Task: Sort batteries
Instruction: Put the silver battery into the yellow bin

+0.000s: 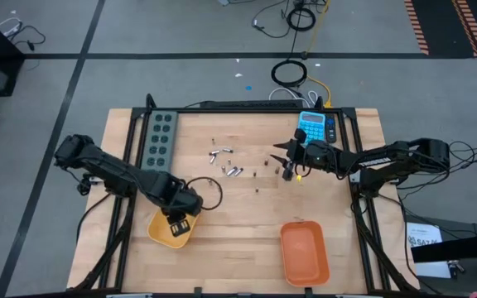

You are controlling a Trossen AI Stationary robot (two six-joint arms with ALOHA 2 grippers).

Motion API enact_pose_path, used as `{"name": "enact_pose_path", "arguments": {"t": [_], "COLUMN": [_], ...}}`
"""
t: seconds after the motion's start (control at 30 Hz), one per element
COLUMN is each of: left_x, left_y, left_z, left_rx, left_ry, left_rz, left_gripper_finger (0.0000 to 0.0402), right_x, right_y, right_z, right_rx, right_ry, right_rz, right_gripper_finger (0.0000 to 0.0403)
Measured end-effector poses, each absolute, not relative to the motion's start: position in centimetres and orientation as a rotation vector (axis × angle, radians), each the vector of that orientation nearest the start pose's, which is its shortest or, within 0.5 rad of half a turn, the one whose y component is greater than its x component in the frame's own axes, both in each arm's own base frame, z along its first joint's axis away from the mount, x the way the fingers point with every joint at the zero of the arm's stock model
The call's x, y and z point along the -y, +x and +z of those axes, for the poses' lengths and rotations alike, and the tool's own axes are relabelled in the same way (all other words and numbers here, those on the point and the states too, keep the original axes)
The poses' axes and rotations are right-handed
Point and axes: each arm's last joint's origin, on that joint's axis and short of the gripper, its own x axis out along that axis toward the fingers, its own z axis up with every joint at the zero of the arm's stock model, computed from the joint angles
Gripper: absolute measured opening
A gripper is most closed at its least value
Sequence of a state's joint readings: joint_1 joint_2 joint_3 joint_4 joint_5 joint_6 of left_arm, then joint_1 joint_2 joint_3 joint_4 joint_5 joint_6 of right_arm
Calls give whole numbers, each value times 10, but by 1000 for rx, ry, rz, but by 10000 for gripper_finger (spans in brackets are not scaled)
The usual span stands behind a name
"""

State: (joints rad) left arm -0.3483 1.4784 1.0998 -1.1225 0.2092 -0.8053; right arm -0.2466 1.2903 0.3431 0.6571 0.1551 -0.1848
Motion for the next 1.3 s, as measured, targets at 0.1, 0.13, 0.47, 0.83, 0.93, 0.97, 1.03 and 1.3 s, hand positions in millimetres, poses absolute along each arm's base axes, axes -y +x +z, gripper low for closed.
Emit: {"name": "enact_pose_path", "arguments": {"t": [0.1,0.13,0.47,0.83,0.93,0.97,1.03,1.3], "left_x": [92,93,102,101,95,92,87,67], "left_y": [234,234,245,260,273,278,286,308], "left_z": [231,229,198,188,177,173,166,159], "left_rx": [-1611,-1619,-1724,-1622,-1595,-1589,-1570,-1431], "left_ry": [-512,-497,-274,-82,-152,-195,-291,-617], "left_rz": [183,177,49,-123,-83,-59,9,292], "left_gripper_finger": [79,79,148,160,160,160,160,160], "right_x": [61,61,61,61,61,61,61,61], "right_y": [223,223,223,223,223,223,223,223], "right_z": [166,166,166,167,167,167,167,166], "right_rx": [-328,-328,-328,-321,-321,-320,-315,-327], "right_ry": [-169,-169,-170,-170,-170,-170,-171,-181], "right_rz": [-370,-370,-370,-371,-370,-370,-371,-364], "right_gripper_finger": [166,166,166,166,166,166,166,166]}}
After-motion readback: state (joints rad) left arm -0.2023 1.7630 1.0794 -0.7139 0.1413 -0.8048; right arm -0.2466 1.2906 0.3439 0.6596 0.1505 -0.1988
